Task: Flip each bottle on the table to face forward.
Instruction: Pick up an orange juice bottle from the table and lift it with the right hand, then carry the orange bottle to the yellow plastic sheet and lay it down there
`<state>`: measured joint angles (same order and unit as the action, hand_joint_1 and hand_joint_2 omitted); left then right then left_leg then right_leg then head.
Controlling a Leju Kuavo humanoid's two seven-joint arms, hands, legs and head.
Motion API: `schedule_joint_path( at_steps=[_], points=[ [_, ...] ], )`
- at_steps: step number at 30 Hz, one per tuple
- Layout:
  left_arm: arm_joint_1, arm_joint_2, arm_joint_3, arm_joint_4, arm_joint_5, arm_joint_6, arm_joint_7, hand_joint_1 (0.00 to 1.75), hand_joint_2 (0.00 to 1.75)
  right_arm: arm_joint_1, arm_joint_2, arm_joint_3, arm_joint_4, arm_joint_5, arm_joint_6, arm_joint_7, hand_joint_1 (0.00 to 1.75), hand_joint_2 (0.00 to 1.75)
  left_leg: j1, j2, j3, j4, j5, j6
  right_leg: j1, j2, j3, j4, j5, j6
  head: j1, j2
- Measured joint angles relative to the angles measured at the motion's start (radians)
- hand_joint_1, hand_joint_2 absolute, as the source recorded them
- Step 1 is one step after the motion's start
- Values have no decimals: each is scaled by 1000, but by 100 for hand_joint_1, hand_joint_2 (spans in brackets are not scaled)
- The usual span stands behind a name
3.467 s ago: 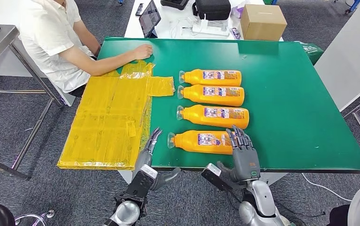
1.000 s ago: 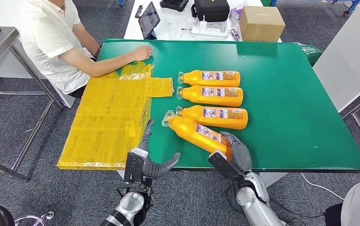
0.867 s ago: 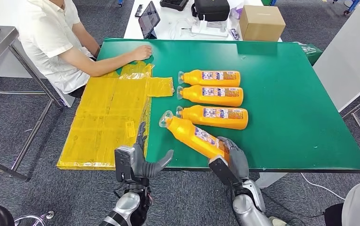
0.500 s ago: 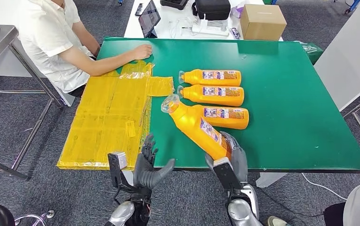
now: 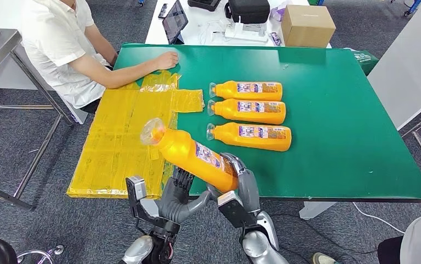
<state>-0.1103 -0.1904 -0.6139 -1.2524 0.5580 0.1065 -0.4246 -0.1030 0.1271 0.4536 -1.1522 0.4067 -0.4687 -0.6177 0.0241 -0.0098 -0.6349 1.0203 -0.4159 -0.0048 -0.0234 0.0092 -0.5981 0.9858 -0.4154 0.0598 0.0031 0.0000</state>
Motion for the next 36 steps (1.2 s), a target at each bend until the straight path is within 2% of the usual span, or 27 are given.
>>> schedule_joint_path(
  at_steps=[13,18,20,21,22,23,25,27,28,32,36],
  points=[
    [-3,-10,56,-77,80,102,-35,0,175,-16,32,107,101,2,-16,-15,127,175,0,0,0,0,0,0,0,0,-1,0,0,0,0,0],
    [0,-15,82,-89,194,72,-14,2,175,-19,34,126,124,-19,-9,-11,127,175,0,0,0,0,0,0,0,0,-1,0,0,0,0,0],
    [1,-15,89,-91,214,53,-12,84,175,-22,34,129,131,-25,-8,-11,126,175,0,0,0,0,0,0,0,0,-1,0,0,0,0,0],
    [2,-15,93,-92,227,36,-10,128,175,-24,34,131,134,-28,-7,-13,120,175,0,0,0,0,0,0,0,0,-1,0,0,0,0,0],
    [3,-15,96,-93,243,8,-5,169,175,-27,34,131,136,-32,-5,-16,106,175,0,0,0,0,0,0,0,0,-1,0,0,0,0,0],
    [3,-13,99,-94,260,-28,1,175,175,-31,34,132,138,-35,-4,-20,84,175,0,1,0,0,0,0,0,0,-1,0,0,0,0,0],
    [3,-6,102,-94,282,-108,11,175,175,-40,34,132,139,-39,0,-30,31,175,0,1,0,0,0,0,0,0,-1,0,0,0,0,0],
    [0,3,103,-92,298,-184,18,175,175,-47,33,132,138,-40,5,-39,6,175,0,1,0,0,0,0,0,0,-1,0,0,0,0,0],
    [-2,8,103,-90,307,-219,21,175,175,-49,33,132,138,-40,9,-42,1,175,0,1,0,0,0,0,0,0,-1,0,0,0,0,0],
    [-4,22,103,-82,332,-328,34,175,175,-48,32,127,135,-40,26,-44,0,175,0,1,0,0,0,0,0,0,-2,0,0,0,0,0],
    [-4,30,103,-79,318,-361,38,175,175,-44,31,113,133,-46,36,-44,0,175,0,1,0,0,0,0,0,0,-2,0,0,0,0,0]
  ],
)
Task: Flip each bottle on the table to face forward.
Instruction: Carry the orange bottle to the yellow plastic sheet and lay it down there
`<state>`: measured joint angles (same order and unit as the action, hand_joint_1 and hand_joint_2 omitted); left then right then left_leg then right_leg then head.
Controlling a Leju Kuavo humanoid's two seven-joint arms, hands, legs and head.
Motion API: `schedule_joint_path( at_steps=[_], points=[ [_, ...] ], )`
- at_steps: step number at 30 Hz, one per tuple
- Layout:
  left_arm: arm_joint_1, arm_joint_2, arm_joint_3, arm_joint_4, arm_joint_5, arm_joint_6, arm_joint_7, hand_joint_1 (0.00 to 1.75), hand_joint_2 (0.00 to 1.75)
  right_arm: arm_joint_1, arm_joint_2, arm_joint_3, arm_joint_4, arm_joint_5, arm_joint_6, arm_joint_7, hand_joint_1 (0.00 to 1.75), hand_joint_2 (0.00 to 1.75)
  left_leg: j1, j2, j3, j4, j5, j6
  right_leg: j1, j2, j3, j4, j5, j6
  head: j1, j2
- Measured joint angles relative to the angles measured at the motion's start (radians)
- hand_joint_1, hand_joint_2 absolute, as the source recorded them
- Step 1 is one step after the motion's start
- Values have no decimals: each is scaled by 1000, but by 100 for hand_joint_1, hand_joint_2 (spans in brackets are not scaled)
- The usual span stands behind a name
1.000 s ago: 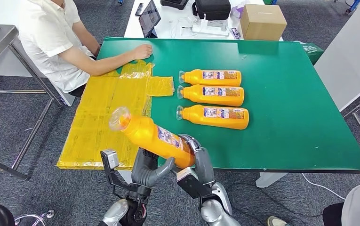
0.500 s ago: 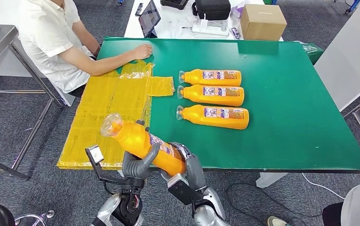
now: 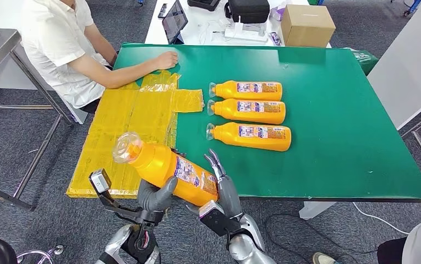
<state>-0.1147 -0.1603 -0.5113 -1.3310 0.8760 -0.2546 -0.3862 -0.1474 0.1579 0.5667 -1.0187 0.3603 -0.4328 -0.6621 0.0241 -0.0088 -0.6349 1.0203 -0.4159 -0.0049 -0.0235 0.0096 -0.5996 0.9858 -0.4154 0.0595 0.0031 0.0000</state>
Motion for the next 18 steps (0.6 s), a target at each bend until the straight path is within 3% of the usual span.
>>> schedule_joint_path(
  at_steps=[1,5,8,18],
  points=[
    [0,1,-1,0,-10,-1,-1,175,175,2,0,-2,-1,-1,2,0,0,175,0,0,0,0,0,0,0,0,0,0,0,0,0,0],
    [0,1,-2,3,-45,6,-12,175,175,12,0,-11,-7,1,3,-3,0,0,0,0,0,0,0,0,0,0,0,0,0,0,0,0],
    [0,0,-1,5,-59,39,-19,175,175,23,0,-15,-12,22,-20,-11,0,0,0,0,0,0,0,0,0,0,0,0,0,0,0,0],
    [2,-20,92,13,-106,296,-19,175,175,121,-14,-29,-92,72,-239,-34,0,0,0,0,-1,0,0,0,0,0,-1,0,0,0,0,0]
  ],
)
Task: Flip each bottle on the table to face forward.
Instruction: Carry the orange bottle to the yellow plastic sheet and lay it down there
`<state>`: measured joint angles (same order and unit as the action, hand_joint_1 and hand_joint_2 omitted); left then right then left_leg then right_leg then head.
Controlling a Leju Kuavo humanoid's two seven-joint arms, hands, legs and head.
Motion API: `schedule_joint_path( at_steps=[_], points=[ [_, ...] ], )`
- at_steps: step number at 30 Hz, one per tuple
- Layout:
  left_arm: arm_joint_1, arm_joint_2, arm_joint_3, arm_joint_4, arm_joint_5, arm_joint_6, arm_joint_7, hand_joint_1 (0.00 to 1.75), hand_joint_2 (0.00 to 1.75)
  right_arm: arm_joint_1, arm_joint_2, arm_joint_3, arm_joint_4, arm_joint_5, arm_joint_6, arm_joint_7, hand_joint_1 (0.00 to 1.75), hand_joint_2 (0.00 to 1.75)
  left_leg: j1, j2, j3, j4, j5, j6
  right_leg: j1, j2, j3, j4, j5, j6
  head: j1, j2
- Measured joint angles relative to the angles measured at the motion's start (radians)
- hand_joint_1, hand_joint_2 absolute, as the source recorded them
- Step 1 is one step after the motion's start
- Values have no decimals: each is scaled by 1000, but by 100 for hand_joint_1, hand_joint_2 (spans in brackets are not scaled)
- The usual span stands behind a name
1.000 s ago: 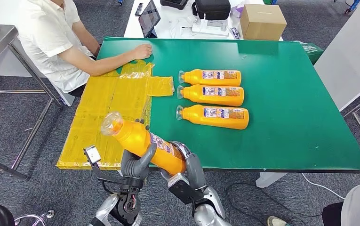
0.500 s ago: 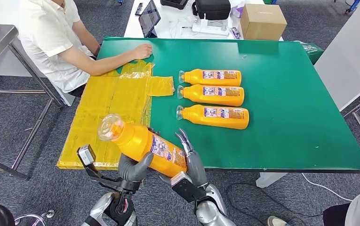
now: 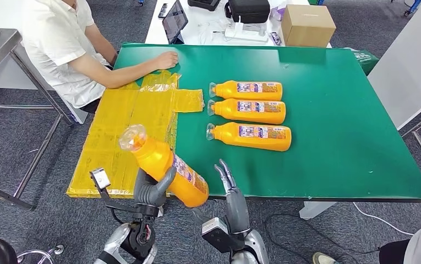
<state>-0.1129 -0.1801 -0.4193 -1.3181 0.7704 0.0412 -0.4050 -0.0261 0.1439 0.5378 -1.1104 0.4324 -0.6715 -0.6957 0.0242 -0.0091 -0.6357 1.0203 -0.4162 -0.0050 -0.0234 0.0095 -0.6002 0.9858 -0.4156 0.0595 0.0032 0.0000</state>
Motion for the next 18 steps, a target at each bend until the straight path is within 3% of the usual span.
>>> schedule_joint_path(
  at_steps=[6,9,15,18],
  points=[
    [-22,-3,120,42,78,50,21,173,175,42,-15,-83,-78,8,-24,0,0,0,0,0,0,0,0,0,0,0,0,0,0,0,0,0],
    [-39,-5,161,77,66,78,0,162,175,52,-21,-114,-91,10,-27,0,0,0,0,0,0,0,0,0,0,0,0,0,0,0,0,0],
    [-87,-16,182,119,-189,354,-201,175,175,81,-21,-168,-123,62,-28,0,0,0,0,0,0,0,0,0,0,0,0,0,0,0,0,0],
    [-94,-16,183,121,-219,385,-219,175,175,86,-20,-173,-129,67,-28,0,0,0,0,0,0,0,0,0,0,0,0,0,0,0,0,0]
  ],
)
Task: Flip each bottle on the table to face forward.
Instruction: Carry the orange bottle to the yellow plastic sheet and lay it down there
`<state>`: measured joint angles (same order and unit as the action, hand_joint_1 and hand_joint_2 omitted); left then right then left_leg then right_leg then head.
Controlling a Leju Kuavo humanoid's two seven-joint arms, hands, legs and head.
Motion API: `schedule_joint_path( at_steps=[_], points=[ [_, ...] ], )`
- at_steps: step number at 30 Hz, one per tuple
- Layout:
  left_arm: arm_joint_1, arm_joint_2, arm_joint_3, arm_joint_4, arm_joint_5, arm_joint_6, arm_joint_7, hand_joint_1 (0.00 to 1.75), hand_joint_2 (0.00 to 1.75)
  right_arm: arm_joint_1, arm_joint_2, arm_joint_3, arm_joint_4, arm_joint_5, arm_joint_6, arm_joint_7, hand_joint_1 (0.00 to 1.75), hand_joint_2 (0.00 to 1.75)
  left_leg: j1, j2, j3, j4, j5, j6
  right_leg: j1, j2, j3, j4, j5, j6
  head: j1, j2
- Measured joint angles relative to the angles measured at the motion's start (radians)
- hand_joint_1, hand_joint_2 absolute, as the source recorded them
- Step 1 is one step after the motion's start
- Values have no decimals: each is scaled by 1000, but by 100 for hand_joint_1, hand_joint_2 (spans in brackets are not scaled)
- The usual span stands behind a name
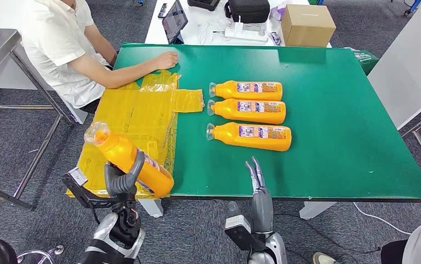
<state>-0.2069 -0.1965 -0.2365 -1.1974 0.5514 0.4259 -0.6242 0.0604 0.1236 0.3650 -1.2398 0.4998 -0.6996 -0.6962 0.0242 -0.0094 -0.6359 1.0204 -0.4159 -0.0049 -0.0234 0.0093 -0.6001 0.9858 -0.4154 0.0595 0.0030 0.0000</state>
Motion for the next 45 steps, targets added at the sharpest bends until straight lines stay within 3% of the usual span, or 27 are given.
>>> schedule_joint_path(
  at_steps=[4,6,8,10,12,18,20,26,28,30,32,33,41,45],
  points=[
    [-1,0,0,0,-4,4,-2,175,175,1,0,-1,-1,0,0,0,0,0,0,0,0,0,0,0,0,0,0,0,0,0,0,0],
    [-22,0,3,-1,-170,123,-38,175,175,15,3,-18,-27,19,0,0,0,0,0,0,0,0,0,0,0,0,0,0,0,0,0,0],
    [-60,-18,46,-13,-584,255,-70,172,175,33,14,-45,-77,35,0,0,0,0,0,0,0,0,0,0,0,0,0,0,0,0,0,0],
    [-100,-41,109,4,-986,272,-44,172,175,35,26,-56,-106,23,0,0,0,0,0,0,0,0,0,0,0,0,1,0,0,0,0,0],
    [-141,-46,138,77,-1178,268,4,175,175,28,29,-57,-109,6,0,0,0,0,0,0,0,0,1,0,0,0,1,0,0,0,0,0],
    [-257,-14,126,369,-1347,168,217,174,175,7,27,-47,-104,-49,0,0,0,0,0,0,1,0,1,0,0,0,1,0,1,0,0,0],
    [-291,3,106,459,-1393,146,282,167,175,0,27,-40,-100,-62,0,0,0,0,0,0,1,0,1,0,0,0,1,1,1,0,0,0],
    [-366,37,59,613,-1453,130,390,147,175,-9,27,-25,-92,-78,0,0,0,0,0,0,1,0,1,0,0,0,2,1,1,0,0,0],
    [-382,45,48,644,-1473,134,422,120,87,-10,28,-24,-89,-89,0,0,0,0,0,0,1,0,1,0,0,0,2,1,1,0,0,0],
    [-396,53,36,673,-1491,132,450,66,0,-12,28,-23,-85,-103,0,0,0,0,0,0,1,0,1,0,0,0,2,1,1,0,0,0],
    [-406,60,25,695,-1505,120,466,15,0,-14,30,-23,-81,-109,0,0,0,0,0,0,2,0,1,0,0,0,2,1,1,0,0,0],
    [-409,63,20,704,-1509,107,470,4,0,-15,31,-23,-80,-109,0,0,0,0,0,0,3,0,1,0,0,0,3,1,1,0,0,0],
    [-434,77,-10,735,-1503,-106,430,0,0,-16,37,-30,-79,-103,0,0,0,0,0,-2,5,0,1,0,0,-1,7,1,0,0,0,0],
    [-436,79,-56,732,-1575,-136,469,0,0,-16,37,-33,-79,-96,0,0,0,0,0,-2,6,0,1,0,0,-1,7,1,0,0,0,0]
  ],
)
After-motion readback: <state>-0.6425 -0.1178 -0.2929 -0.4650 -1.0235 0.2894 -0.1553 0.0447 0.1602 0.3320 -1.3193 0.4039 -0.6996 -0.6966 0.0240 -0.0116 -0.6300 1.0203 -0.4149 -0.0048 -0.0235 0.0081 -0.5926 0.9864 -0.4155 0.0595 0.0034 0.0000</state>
